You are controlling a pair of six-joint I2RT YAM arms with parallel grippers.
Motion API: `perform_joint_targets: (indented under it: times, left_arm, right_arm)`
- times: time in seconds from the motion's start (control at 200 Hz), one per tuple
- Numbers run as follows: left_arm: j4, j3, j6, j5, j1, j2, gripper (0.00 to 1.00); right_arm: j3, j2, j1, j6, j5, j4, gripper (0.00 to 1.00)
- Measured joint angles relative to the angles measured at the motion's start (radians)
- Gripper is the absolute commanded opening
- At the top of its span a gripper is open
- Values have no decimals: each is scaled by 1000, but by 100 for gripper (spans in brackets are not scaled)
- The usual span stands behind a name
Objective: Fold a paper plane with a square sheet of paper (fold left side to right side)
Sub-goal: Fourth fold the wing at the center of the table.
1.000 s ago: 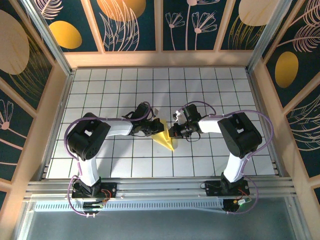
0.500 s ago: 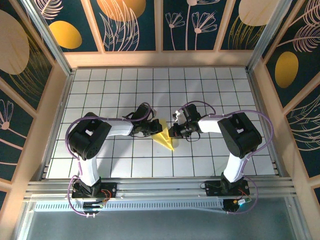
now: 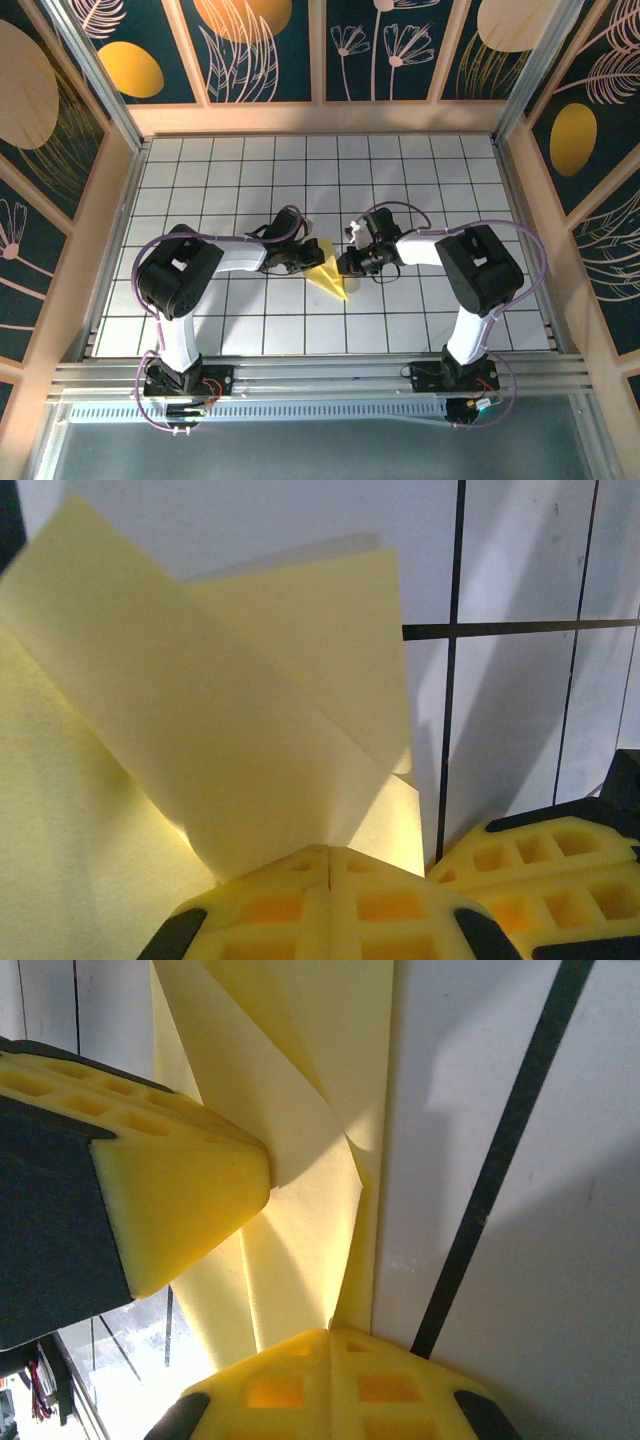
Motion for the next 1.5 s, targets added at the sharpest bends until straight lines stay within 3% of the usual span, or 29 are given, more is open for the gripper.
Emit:
perform_joint_targets:
  times: [0.16,0.465,0.57,0.626,0.766,1.051,1.501]
  left_arm:
    - [0,0,-6,0,0,0,0]
    - [0,0,-7,0,0,0,0]
    - [0,0,-7,0,0,0,0]
    - [0,0,-7,0,0,0,0]
    - [0,0,-7,0,0,0,0]
    - [0,0,-7,-2,0,0,0]
    - [0,0,-6,-3,0,0,0]
  right_arm:
    - [0,-5,0,4,3,-1,7]
    - [-3,-91,-7,46,22,-23,25]
    - [-3,-130,-16,45,30,-48,26]
    - [-3,-152,-22,45,34,-66,23]
    - [-10,-212,-28,43,12,-97,0]
    - [-138,-261,27,72,-109,-94,0]
    - [-153,-196,67,101,-124,-34,0]
